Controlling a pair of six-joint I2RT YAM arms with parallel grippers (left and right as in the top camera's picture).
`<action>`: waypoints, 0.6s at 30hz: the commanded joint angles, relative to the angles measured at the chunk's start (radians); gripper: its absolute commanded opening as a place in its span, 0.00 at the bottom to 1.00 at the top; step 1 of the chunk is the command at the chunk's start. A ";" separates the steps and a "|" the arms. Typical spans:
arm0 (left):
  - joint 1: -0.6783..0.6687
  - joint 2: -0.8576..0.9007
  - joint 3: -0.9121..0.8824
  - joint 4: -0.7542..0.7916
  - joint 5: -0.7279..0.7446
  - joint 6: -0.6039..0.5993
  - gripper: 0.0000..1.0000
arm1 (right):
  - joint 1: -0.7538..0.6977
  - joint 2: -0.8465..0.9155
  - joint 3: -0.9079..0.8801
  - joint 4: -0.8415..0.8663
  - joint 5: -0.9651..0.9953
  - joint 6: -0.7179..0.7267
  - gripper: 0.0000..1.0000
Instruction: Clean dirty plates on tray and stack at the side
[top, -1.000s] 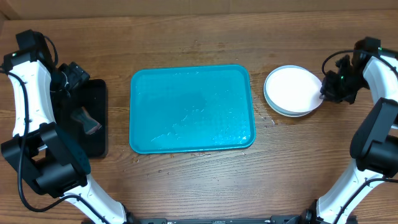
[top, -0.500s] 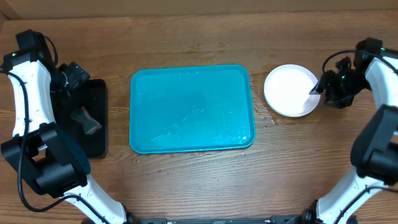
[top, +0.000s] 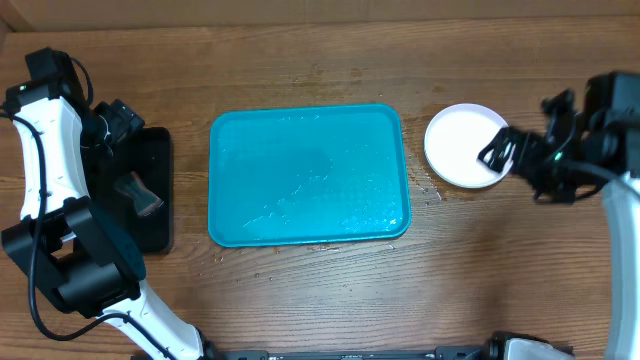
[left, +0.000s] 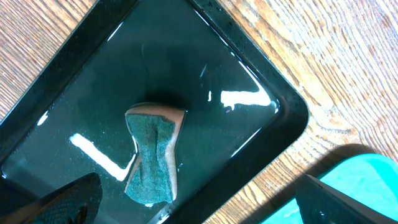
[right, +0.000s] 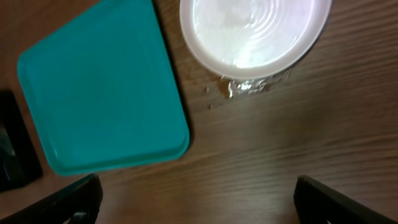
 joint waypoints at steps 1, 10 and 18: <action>0.003 -0.025 0.019 -0.003 0.011 -0.003 1.00 | 0.045 -0.083 -0.080 -0.020 0.010 0.000 1.00; 0.003 -0.025 0.019 -0.003 0.011 -0.003 1.00 | 0.058 -0.107 -0.089 -0.071 0.010 0.000 1.00; 0.003 -0.025 0.019 -0.003 0.011 -0.003 1.00 | 0.058 -0.107 -0.089 -0.076 0.010 0.000 1.00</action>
